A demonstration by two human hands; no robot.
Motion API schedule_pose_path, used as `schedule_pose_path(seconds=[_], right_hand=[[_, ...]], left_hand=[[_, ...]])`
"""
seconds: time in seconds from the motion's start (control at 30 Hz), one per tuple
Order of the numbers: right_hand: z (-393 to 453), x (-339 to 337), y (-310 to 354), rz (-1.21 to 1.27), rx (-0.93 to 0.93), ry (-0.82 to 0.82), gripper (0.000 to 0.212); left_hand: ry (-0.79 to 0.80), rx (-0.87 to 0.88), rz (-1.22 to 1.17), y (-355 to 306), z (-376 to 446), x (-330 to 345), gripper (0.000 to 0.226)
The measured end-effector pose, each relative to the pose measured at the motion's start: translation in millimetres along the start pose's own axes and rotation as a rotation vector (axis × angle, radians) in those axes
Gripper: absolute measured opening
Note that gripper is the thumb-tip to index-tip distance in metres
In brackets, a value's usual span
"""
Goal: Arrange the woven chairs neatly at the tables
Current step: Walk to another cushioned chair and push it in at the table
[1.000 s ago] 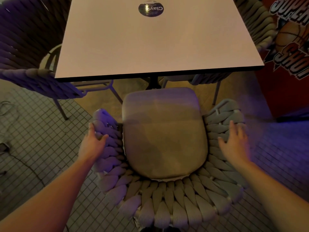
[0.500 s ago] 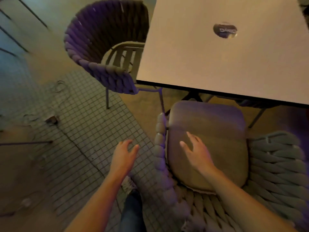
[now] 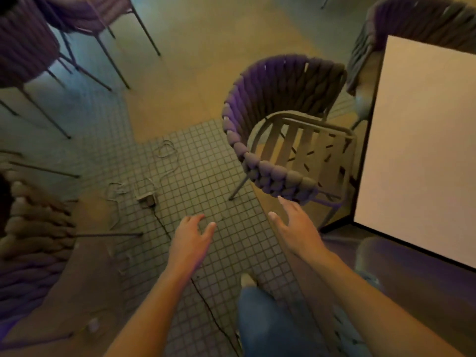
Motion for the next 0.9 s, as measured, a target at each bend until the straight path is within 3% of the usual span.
schedule_pose_path(seconds=[0.27, 0.5, 0.63, 0.9], right_hand=[[209.0, 1.7, 113.5, 0.047, -0.019, 0.017, 0.060], [359.1, -34.2, 202.0, 0.088, 0.021, -0.023, 0.057], [458.9, -47.4, 225.7, 0.097, 0.096, -0.088, 0.058], [609.9, -112.9, 236.1, 0.212, 0.385, -0.321, 0.059]], left_hand=[[-0.016, 0.000, 0.080, -10.5, 219.1, -119.8, 0.056], [-0.024, 0.066, 0.066, -64.2, 397.9, -211.9, 0.055], [-0.025, 0.104, 0.017, -90.8, 516.3, -233.2, 0.049], [0.166, 0.239, 0.126, -196.7, 739.6, -235.6, 0.050]])
Point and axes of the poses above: each hand's wrist, its own z-axis towards the middle knuckle, its own x-axis out of the palm, y = z × x, the point moved 8 cm from there along z, towards the middle knuckle, and after that the axes turned 1 degree about y, right-handed, at the moved point
